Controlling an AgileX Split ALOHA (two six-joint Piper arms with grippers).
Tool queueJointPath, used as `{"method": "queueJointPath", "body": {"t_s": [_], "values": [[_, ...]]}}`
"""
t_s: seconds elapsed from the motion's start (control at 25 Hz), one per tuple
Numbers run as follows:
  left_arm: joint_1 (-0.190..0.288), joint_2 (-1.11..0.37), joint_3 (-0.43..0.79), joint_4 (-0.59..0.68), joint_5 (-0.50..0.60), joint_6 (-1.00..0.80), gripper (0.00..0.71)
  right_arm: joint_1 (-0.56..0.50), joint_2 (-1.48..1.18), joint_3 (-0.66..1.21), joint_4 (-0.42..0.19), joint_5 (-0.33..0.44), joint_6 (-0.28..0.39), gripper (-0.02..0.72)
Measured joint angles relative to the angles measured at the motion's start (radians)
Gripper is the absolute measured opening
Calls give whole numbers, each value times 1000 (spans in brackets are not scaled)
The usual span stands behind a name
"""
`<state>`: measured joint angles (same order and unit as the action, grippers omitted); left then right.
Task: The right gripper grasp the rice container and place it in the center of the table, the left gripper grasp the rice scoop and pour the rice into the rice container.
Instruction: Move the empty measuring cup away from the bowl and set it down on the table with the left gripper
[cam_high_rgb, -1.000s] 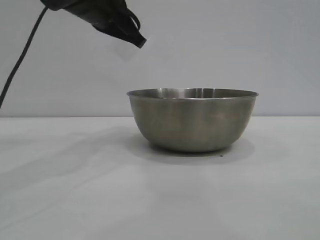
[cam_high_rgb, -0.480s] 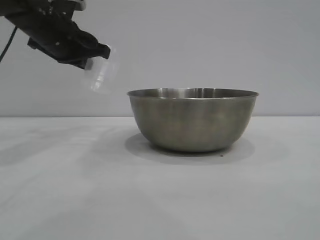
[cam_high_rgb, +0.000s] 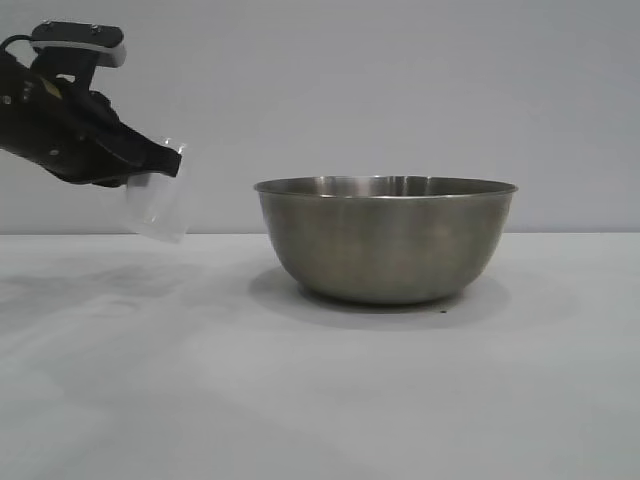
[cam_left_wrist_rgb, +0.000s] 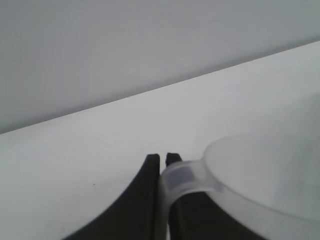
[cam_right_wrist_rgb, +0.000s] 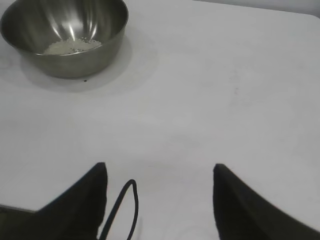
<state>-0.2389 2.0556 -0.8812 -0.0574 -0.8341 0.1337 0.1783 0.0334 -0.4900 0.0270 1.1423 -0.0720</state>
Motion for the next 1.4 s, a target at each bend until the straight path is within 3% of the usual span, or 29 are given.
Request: {"method": "queueJointPath", "body": {"t_s": [0.24, 0.44, 0.68, 1.04, 1.08, 1.12, 1.16, 1.28, 1.4], "values": [[62, 7, 70, 73, -145, -56, 0, 0, 0, 0, 0, 0, 2, 449], [74, 91, 102, 103, -292, -81, 0, 0, 0, 0, 0, 0, 2, 449], [76, 176, 108, 111, -297, -99, 0, 0, 0, 0, 0, 0, 2, 449], [76, 180, 108, 160, -301, -103, 0, 0, 0, 0, 0, 0, 2, 449], [76, 180, 108, 174, -301, -103, 50, 0, 0, 0, 0, 0, 2, 449], [76, 180, 108, 185, -301, -103, 50, 0, 0, 0, 0, 0, 2, 449], [76, 180, 108, 189, -301, -103, 124, 0, 0, 0, 0, 0, 2, 449], [76, 180, 116, 189, -303, -103, 241, 0, 0, 0, 0, 0, 2, 449], [76, 180, 145, 181, -303, -103, 237, 0, 0, 0, 0, 0, 2, 449]]}}
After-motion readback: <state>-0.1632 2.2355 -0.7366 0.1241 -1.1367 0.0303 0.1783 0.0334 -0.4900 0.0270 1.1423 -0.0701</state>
